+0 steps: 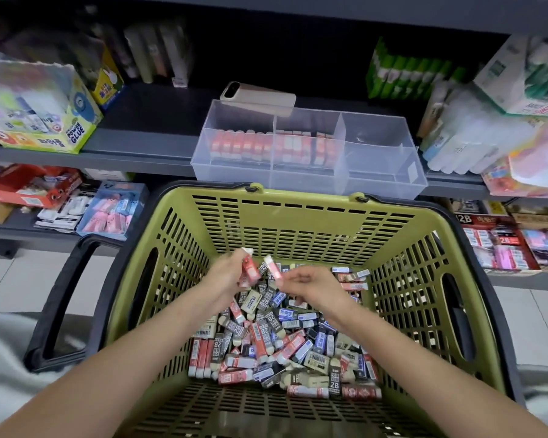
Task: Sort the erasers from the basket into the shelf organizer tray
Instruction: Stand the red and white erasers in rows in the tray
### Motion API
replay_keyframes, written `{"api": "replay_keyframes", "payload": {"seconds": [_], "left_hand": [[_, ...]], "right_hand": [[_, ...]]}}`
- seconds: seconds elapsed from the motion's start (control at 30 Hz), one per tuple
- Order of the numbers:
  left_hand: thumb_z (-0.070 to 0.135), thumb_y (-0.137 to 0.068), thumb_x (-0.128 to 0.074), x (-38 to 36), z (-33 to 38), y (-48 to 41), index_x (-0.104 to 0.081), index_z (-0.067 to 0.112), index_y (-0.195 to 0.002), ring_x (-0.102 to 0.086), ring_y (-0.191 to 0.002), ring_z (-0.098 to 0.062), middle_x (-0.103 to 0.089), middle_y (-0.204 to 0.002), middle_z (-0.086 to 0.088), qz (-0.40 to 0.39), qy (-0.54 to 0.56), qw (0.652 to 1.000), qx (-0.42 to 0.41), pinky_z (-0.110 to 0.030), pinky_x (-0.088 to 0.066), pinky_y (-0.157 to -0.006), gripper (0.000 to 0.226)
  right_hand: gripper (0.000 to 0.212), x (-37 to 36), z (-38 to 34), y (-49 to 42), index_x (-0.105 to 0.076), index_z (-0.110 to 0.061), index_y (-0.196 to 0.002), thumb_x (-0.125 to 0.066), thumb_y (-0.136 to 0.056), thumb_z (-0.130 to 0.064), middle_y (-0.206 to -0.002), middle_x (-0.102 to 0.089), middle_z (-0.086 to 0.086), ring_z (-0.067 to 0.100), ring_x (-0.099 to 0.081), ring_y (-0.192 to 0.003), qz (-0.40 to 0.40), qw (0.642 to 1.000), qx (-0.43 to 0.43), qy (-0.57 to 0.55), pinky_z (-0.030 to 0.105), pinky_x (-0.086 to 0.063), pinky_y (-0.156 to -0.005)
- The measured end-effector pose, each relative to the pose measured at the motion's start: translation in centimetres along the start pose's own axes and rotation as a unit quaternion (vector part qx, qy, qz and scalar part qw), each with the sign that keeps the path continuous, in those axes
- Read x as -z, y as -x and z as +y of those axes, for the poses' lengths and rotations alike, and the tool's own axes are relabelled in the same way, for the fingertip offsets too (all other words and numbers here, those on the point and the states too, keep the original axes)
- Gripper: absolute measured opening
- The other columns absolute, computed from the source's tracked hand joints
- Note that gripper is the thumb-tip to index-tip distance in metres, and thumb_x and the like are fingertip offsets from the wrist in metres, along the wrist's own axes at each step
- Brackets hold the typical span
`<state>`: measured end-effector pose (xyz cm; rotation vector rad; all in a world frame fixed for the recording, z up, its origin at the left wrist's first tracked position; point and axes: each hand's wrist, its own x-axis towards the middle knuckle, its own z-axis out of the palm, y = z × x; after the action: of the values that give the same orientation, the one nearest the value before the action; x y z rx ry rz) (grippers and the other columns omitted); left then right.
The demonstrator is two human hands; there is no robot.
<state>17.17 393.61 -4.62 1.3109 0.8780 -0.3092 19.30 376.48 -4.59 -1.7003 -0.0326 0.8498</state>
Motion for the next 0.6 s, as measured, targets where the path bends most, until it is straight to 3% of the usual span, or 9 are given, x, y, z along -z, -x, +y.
{"api": "replay_keyframes", "payload": {"seconds": [0.07,0.17,0.27,0.33,0.4,0.5,0.53,0.6], "left_hand": [[0.030,-0.099,-0.043,-0.8,0.8,2.0,-0.058,0.004,-0.094,-0.062,-0.073,-0.021,-0.065,-0.081,-0.012,-0.042,0.140,0.987,0.071,-0.037,-0.053,-0.072,0.030],[0.041,-0.088,-0.059,-1.3,0.5,3.6,-0.057,0.009,-0.092,-0.064,-0.075,-0.022,-0.066,-0.081,-0.010,-0.100,0.155,0.982,0.045,-0.042,-0.051,-0.087,0.032],[0.011,-0.075,-0.072,-0.3,-0.2,4.2,-0.057,0.007,-0.094,-0.066,-0.067,-0.021,-0.065,-0.082,-0.011,-0.043,0.160,0.986,0.014,-0.033,-0.057,-0.064,0.024],[0.004,-0.083,-0.066,1.3,0.0,3.5,-0.057,0.003,-0.095,-0.059,-0.061,-0.019,-0.060,-0.074,-0.010,0.022,0.199,0.978,0.059,-0.033,-0.056,-0.058,0.015],[0.004,-0.084,-0.065,2.9,0.9,3.2,-0.055,0.002,-0.091,-0.055,-0.060,-0.017,-0.057,-0.072,-0.009,0.024,0.235,0.967,0.096,-0.029,-0.054,-0.052,0.012],[0.005,-0.076,-0.072,4.2,2.2,3.4,-0.056,0.005,-0.089,-0.050,-0.047,-0.010,-0.056,-0.061,-0.003,-0.014,0.155,0.985,0.080,-0.021,-0.046,-0.041,0.022],[0.007,-0.072,-0.075,4.2,2.6,3.7,-0.056,0.006,-0.091,-0.048,-0.042,-0.008,-0.055,-0.056,0.000,-0.029,0.121,0.990,0.065,-0.019,-0.044,-0.039,0.027],[0.010,-0.066,-0.079,4.2,2.8,3.8,-0.057,0.006,-0.093,-0.045,-0.038,-0.006,-0.055,-0.052,0.003,-0.051,0.077,0.995,0.044,-0.016,-0.039,-0.037,0.036]], "right_hand": [[0.008,-2.0,-0.8,0.6,-0.068,-0.013,-0.079,-0.076,-0.076,-0.013,-0.078,-0.069,-0.001,0.003,-0.063,-0.067,0.009,0.999,0.048,0.003,0.014,-0.050,-0.063],[0.013,-4.1,-1.8,0.9,-0.065,-0.015,-0.076,-0.077,-0.074,-0.015,-0.073,-0.066,0.003,0.013,-0.061,-0.067,0.039,0.991,0.111,0.056,0.031,-0.055,-0.072],[0.024,-4.5,-1.5,0.8,-0.058,-0.034,-0.079,-0.080,-0.070,-0.029,-0.069,-0.057,-0.013,-0.001,-0.050,-0.062,-0.017,0.975,0.145,0.167,0.024,-0.047,-0.066],[0.022,-4.4,-0.3,0.7,-0.062,-0.031,-0.085,-0.078,-0.071,-0.038,-0.071,-0.057,-0.015,-0.005,-0.049,-0.062,-0.021,0.964,0.145,0.222,0.017,-0.044,-0.063],[0.029,-4.4,1.7,0.1,-0.064,-0.025,-0.096,-0.069,-0.077,-0.047,-0.081,-0.061,-0.011,0.001,-0.054,-0.070,0.002,0.912,0.153,0.381,0.019,-0.046,-0.064],[0.054,-4.9,5.2,-1.0,-0.057,-0.021,-0.123,-0.056,-0.083,-0.058,-0.110,-0.060,0.003,0.020,-0.060,-0.094,-0.060,0.793,0.112,0.596,0.026,-0.047,-0.068],[0.055,-5.2,5.9,-1.3,-0.057,-0.020,-0.123,-0.056,-0.083,-0.058,-0.113,-0.058,0.005,0.023,-0.059,-0.097,-0.077,0.773,0.104,0.622,0.027,-0.046,-0.066],[0.049,-5.7,6.4,-1.8,-0.061,-0.017,-0.116,-0.059,-0.082,-0.053,-0.108,-0.057,0.003,0.023,-0.059,-0.098,-0.083,0.768,0.110,0.626,0.025,-0.044,-0.064]]}}
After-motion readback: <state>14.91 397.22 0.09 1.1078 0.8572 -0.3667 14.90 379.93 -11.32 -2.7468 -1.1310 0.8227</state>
